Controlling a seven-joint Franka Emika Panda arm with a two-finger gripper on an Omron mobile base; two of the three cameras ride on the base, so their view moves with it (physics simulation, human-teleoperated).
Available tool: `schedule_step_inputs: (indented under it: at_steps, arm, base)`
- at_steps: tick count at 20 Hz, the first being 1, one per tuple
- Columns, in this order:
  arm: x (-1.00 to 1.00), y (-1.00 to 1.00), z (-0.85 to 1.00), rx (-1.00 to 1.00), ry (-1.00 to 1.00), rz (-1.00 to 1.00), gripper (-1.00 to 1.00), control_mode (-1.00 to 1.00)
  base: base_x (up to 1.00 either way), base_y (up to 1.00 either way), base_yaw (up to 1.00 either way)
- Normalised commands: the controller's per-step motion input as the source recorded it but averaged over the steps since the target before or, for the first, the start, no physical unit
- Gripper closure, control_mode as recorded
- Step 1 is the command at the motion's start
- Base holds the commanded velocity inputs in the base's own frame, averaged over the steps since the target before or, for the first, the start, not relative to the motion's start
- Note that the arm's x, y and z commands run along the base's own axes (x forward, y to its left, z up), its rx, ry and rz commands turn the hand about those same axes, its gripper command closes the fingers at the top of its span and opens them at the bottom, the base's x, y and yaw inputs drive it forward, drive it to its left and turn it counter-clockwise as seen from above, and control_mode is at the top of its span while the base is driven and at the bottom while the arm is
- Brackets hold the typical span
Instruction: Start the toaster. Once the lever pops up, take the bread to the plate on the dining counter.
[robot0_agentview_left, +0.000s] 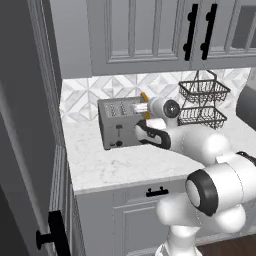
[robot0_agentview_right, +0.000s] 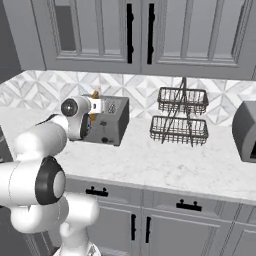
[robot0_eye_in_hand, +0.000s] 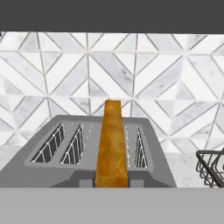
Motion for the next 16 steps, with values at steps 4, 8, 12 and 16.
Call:
schedule_step_inputs:
  at_steps: [4,8,12,16]
  arm:
    - [0.00,0.00,0.00,0.00,0.00,0.00,1.00,1.00]
    - [0.00,0.00,0.00,0.00,0.00,0.00,1.00,1.00]
    - [0.00,0.00,0.00,0.00,0.00,0.00,1.00,1.00]
    - [0.00,0.00,0.00,0.00,0.00,0.00,1.00,1.00]
  base:
    - [-1.00,-0.28,-0.10]
    - [-0.94,-0.38,-0.26]
    - [-0.46,-0.54,-0.63]
    - [-0.09,-0.71,-0.59]
